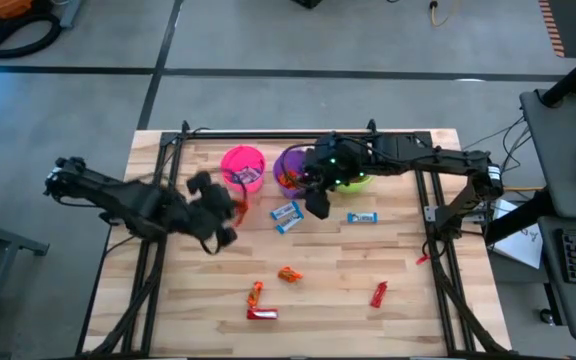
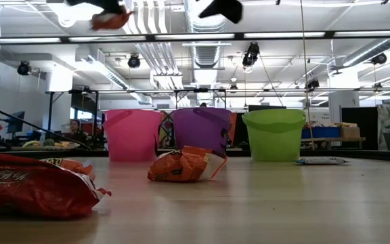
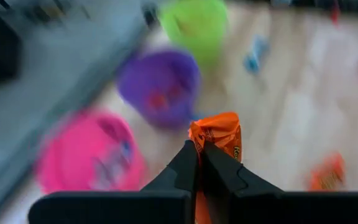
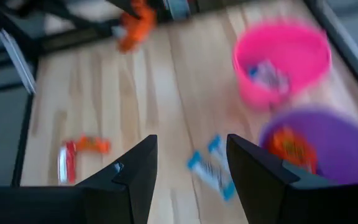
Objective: Organize candy in baskets
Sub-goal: Put the orange chocolate into the violet bucket
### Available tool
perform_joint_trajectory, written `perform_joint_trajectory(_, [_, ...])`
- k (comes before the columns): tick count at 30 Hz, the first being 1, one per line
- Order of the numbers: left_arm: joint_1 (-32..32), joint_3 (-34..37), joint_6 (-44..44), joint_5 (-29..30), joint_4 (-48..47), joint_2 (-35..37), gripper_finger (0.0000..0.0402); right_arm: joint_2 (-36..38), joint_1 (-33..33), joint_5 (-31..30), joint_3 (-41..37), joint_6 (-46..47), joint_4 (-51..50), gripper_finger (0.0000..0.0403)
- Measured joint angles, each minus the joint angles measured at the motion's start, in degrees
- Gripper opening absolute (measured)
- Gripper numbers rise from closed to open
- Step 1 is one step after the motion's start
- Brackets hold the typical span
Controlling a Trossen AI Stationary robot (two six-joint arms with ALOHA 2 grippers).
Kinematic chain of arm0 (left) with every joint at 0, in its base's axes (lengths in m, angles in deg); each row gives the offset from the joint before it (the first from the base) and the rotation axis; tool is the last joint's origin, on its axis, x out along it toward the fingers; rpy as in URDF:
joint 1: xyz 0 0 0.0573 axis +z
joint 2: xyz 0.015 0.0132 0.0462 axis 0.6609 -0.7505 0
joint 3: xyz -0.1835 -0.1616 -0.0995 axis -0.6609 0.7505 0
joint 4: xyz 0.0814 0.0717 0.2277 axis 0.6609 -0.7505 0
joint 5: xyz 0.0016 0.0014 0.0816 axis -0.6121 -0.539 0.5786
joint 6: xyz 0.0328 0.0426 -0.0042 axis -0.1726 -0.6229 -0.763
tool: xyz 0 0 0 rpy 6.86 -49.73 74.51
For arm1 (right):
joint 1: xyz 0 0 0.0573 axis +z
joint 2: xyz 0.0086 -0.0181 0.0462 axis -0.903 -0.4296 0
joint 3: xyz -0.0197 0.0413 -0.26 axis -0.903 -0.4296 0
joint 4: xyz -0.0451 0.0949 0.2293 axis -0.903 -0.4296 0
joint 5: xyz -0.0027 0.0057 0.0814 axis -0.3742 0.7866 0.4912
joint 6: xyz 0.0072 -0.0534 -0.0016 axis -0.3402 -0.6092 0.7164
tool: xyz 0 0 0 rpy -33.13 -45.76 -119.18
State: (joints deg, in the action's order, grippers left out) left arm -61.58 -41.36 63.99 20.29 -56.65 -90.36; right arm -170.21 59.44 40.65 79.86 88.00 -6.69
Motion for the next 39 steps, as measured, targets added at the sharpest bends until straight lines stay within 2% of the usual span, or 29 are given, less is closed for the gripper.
perform_joint_trajectory(2, [1.69,-1.03,-5.37,3.33,3.64,1.4,0.0,-0.78,0.04,-0.02,0.0,-1.04,5.53,0.0183])
perform_joint_trajectory(5, [4.3,-1.79,-12.99,4.14,9.86,2.85,0.0,-2.12,0.0,-0.04,0.0,-1.28,13.83,0.0183])
perform_joint_trajectory(10, [7.36,-1.64,-17.62,4.99,18.12,2.78,0.0,-4.67,-0.14,-2.99,0.0,0.06,26.02,0.0183])
perform_joint_trajectory(14, [7.65,-1.47,-17.61,5.03,18.26,1.52,0.0,-5.25,-0.16,-7.67,-0.02,1.0,27.2,0.0183])
perform_joint_trajectory(23, [7.72,-1.43,-17.72,6.06,23.51,-0.27,0.0,-5.54,-0.16,-6.13,-0.02,1.26,27.33,0.017])
perform_joint_trajectory(28, [7.74,-1.45,-17.96,6.8,24.44,-0.31,0.0,-5.54,-0.16,-5.51,-0.02,1.04,26.96,0.0124])
perform_joint_trajectory(34, [7.74,-2.55,-18.2,7.14,24.47,-0.31,0.0,-5.53,-0.18,-4.22,-0.02,-1.74,26.52,0.0021])
perform_joint_trajectory(39, [7.94,-3.35,-18.18,7.09,24.31,-0.31,0.003,-5.53,-0.98,-3.97,-0.02,-3.05,25.77,0.0011])
